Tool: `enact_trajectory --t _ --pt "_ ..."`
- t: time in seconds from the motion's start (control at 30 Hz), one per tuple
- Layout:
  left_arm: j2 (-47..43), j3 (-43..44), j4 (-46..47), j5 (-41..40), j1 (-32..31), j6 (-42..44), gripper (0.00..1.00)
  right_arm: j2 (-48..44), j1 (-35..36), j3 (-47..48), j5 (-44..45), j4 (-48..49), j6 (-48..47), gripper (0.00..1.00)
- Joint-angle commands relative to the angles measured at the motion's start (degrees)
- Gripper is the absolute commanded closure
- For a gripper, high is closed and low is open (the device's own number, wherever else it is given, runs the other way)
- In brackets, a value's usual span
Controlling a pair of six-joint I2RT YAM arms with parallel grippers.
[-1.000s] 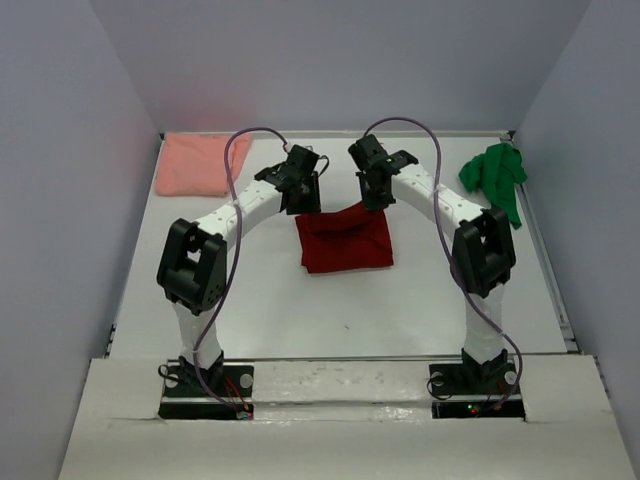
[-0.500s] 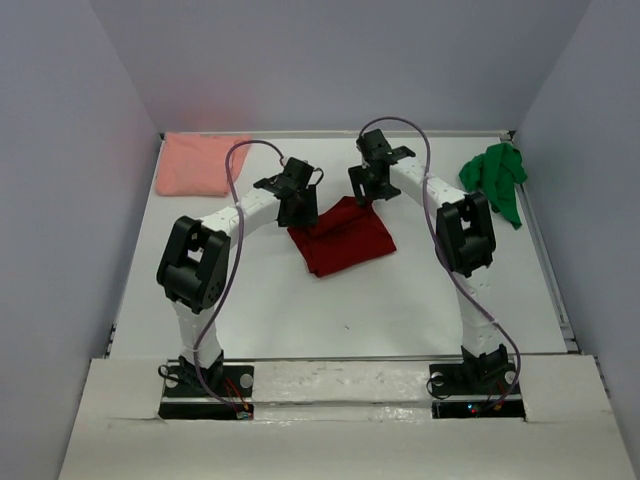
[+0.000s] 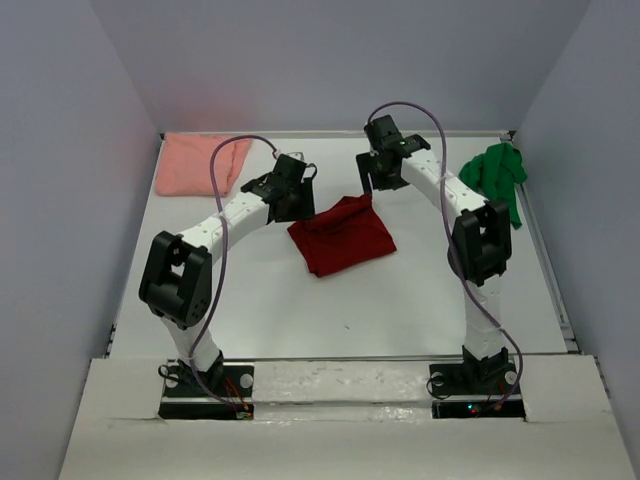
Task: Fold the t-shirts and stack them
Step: Fold the tshirt
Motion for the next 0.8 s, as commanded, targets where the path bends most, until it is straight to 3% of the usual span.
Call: enact_trajectory --t 0.0,0.1,0.17,0.2,0.23,0.47,0.77 --pt "-2.06 0.06 0.58 1.05 -1.39 1.16 0.39 -8.30 0.30 -9.46 0.95 0.64 3.34 0.30" --pt "-1.97 0.50 0.32 0.79 -2.36 1.33 0.39 -12.60 0.30 -15.77 -0.53 4.05 4.65 0.37" --pt "-1.71 1.03 -0.56 -0.43 -2.80 1.42 0.39 -14.63 0.30 -18.69 -2.99 5.73 4.14 0.56" --pt "-1.70 1.47 -1.17 -1.32 -3.33 1.33 0.39 -15.25 0.30 -19.83 -2.82 6.44 4.31 0.74" --pt "-1.70 1.56 -1.61 -1.93 -3.77 1.33 0.39 -15.61 0.30 -21.15 -2.82 7.05 4.22 1.00" --pt "-1.88 1.03 -2.85 -6.59 -5.09 -0.95 0.42 -10.26 0.30 -18.10 -5.71 7.23 3.26 1.00" --pt "-0.91 1.56 -3.02 -5.63 -6.23 -0.95 0.44 -0.68 0.30 -7.90 -10.81 7.94 1.94 1.00"
